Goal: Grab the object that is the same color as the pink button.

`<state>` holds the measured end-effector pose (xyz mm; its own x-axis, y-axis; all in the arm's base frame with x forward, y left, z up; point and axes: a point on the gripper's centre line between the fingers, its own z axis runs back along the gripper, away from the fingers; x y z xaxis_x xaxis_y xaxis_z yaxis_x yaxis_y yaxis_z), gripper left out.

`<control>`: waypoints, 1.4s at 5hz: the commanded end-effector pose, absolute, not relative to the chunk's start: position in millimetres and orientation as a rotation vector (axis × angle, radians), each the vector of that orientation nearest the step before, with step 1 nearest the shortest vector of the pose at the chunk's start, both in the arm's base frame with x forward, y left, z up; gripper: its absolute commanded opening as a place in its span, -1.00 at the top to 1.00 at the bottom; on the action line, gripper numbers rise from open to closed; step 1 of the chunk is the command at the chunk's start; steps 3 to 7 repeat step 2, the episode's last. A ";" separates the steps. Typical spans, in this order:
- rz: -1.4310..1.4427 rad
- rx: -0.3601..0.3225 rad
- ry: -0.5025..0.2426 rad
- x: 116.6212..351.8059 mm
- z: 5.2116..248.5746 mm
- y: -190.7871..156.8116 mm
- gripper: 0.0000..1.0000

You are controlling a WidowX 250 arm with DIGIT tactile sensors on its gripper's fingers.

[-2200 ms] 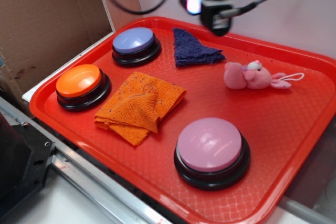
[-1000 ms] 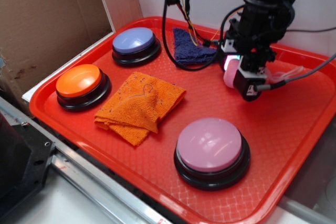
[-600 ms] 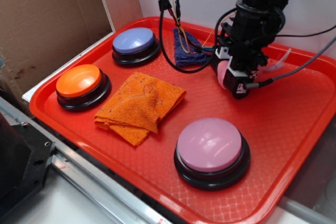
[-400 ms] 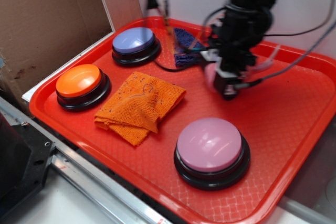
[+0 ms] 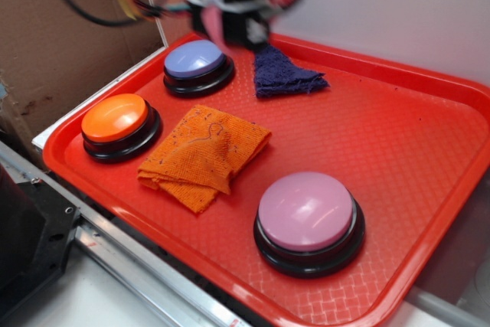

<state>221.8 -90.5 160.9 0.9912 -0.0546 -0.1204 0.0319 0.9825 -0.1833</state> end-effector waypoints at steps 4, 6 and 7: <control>0.029 -0.047 -0.049 208.3 295.5 -90.6 1.00; 0.029 -0.047 -0.049 208.3 295.5 -90.6 1.00; 0.029 -0.047 -0.049 208.3 295.5 -90.6 1.00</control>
